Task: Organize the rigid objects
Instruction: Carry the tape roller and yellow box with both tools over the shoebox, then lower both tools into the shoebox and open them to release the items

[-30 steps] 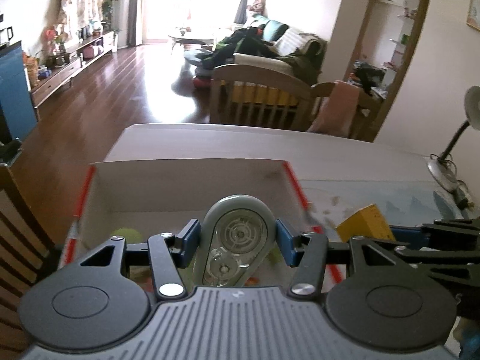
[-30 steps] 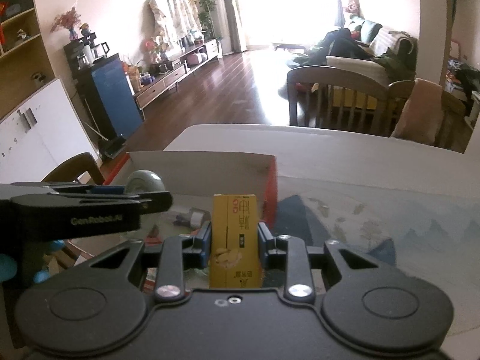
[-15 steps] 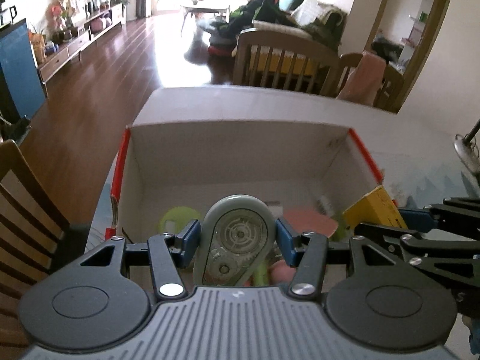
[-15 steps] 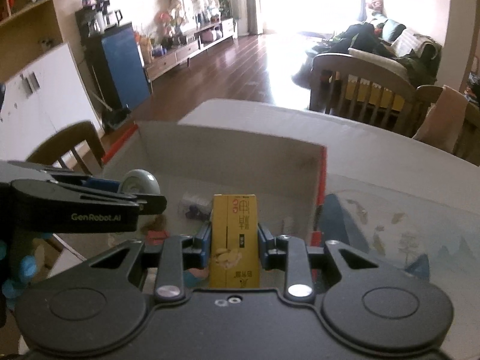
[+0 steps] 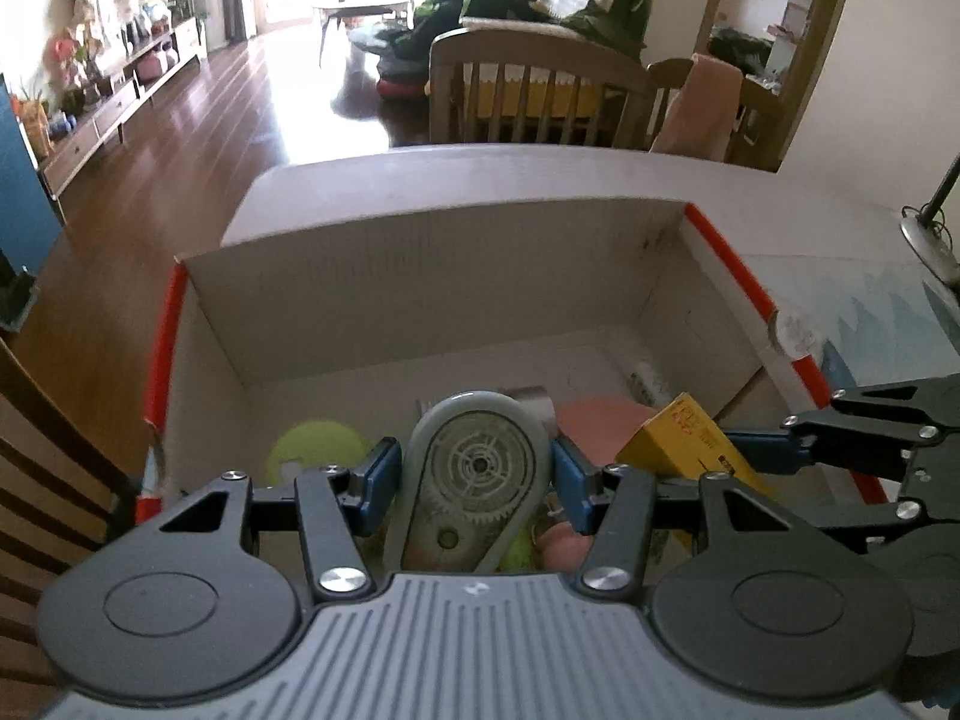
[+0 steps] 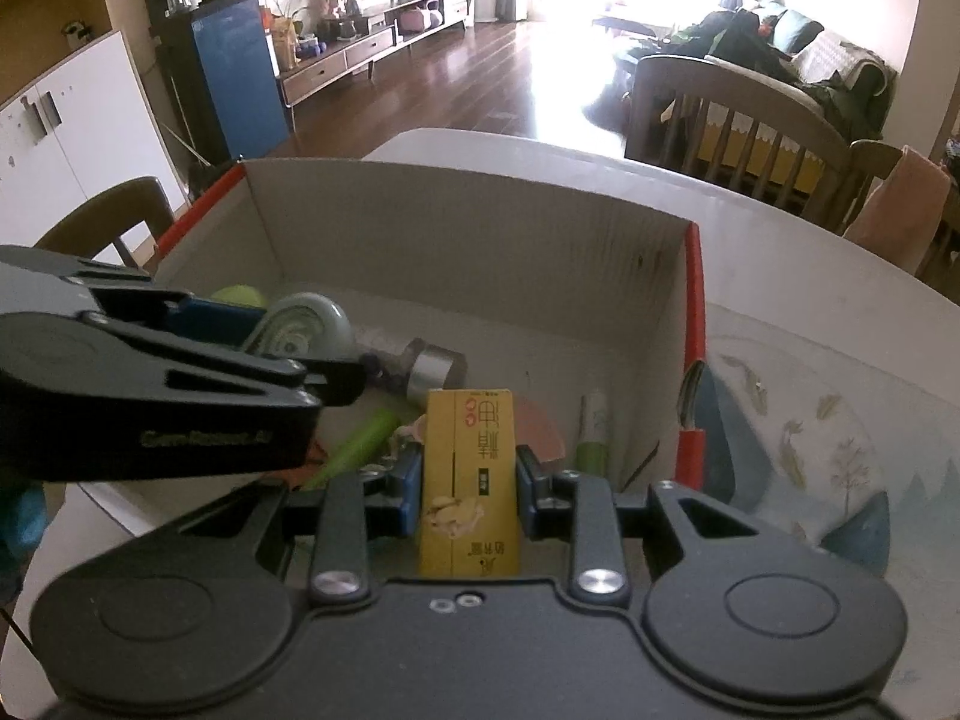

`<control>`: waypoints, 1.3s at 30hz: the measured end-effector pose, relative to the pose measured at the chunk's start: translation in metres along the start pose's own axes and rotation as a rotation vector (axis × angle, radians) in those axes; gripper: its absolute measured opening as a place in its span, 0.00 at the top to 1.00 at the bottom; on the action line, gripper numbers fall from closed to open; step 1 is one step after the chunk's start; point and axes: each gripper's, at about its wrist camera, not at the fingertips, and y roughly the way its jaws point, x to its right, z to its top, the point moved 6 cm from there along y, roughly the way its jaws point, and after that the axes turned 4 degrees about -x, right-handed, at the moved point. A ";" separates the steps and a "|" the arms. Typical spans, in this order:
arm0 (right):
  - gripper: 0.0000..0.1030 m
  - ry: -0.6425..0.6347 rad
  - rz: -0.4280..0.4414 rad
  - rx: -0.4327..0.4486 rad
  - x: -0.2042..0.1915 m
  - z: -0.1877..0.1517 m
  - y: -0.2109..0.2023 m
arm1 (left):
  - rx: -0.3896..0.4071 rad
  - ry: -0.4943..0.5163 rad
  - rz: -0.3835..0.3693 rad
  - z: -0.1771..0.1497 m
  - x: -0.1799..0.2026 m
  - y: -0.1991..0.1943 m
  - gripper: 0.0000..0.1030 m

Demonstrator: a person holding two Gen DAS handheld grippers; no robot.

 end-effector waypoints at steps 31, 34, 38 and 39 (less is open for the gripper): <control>0.44 0.038 0.078 0.127 0.002 -0.010 -0.065 | 0.074 -0.093 -0.016 -0.028 -0.012 -0.051 0.44; 0.41 0.037 0.094 0.159 0.000 -0.012 -0.079 | 0.113 -0.079 -0.013 -0.030 -0.008 -0.069 0.44; 0.39 0.033 0.109 0.196 -0.005 -0.015 -0.095 | 0.170 -0.059 0.002 -0.032 -0.001 -0.091 0.38; 0.39 0.031 0.112 0.204 -0.007 -0.015 -0.099 | 0.180 -0.061 -0.003 -0.033 0.000 -0.096 0.36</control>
